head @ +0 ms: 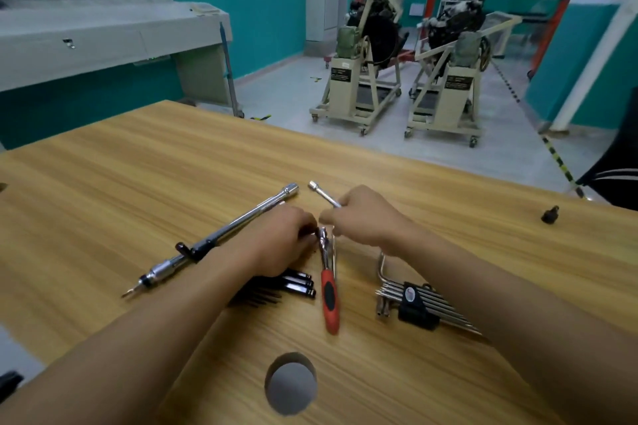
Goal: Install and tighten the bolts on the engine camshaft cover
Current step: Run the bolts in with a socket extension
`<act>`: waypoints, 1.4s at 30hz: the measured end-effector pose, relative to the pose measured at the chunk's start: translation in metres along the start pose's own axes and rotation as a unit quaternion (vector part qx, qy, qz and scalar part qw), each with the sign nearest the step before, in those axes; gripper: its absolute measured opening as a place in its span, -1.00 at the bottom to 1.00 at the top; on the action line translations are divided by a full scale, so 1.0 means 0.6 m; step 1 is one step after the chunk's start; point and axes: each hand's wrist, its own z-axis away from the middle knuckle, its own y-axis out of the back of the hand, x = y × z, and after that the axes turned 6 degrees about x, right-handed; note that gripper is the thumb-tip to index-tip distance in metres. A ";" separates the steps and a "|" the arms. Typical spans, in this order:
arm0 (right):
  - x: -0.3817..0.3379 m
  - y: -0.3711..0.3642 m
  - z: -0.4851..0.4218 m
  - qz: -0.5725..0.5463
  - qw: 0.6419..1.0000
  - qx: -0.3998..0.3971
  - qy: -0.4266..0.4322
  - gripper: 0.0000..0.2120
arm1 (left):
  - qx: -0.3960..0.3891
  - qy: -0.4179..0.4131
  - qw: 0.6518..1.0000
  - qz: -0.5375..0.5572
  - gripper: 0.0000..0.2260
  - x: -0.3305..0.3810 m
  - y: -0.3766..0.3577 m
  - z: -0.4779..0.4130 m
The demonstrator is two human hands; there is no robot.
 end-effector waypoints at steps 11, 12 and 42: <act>-0.014 -0.070 0.056 0.034 0.975 0.119 0.183 -0.65 | 0.147 0.126 0.974 0.113 -0.88 0.001 0.033 0.069; -0.014 -0.076 0.059 0.040 0.972 0.122 0.196 -0.64 | 0.138 0.137 0.975 0.103 -0.87 0.001 0.034 0.076; -0.427 -0.083 0.168 -0.658 0.708 -0.243 0.085 -0.48 | 0.223 0.194 0.638 0.711 -0.76 -0.045 0.251 0.314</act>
